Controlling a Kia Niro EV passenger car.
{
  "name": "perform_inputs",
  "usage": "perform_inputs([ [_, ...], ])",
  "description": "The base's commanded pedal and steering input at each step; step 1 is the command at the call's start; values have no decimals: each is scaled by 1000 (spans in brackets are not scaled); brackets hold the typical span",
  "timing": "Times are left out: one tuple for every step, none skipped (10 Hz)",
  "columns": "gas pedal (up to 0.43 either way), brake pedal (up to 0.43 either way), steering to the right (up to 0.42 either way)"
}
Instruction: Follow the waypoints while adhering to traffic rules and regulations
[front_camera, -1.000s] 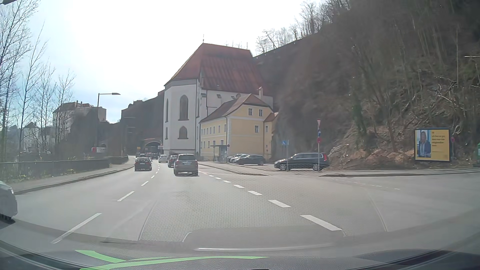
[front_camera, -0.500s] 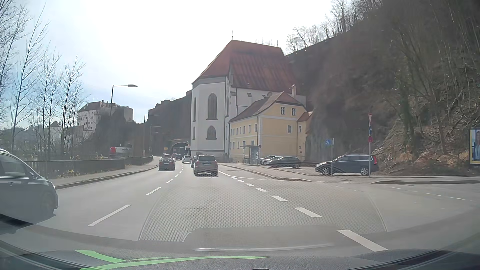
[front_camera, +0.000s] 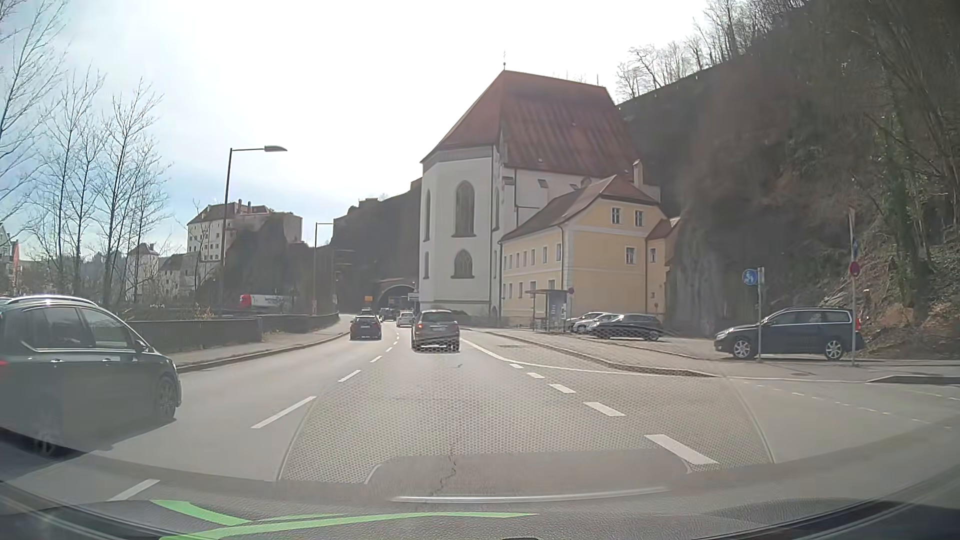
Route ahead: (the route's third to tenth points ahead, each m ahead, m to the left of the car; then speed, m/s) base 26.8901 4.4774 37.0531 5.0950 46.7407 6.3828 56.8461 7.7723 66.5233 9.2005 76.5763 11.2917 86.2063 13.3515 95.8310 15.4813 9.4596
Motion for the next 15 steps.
perform_inputs([
  [220, 0, -34],
  [220, 0, -30],
  [220, 0, -28],
  [220, 0, -26],
  [220, 0, -23],
  [220, 0, -15],
  [220, 0, -11],
  [220, 0, -9],
  [220, 0, -9],
  [220, 0, -9],
  [220, 0, -10],
  [220, 0, -9],
  [220, 0, -10],
  [220, 0, -9],
  [220, 0, -9],
])
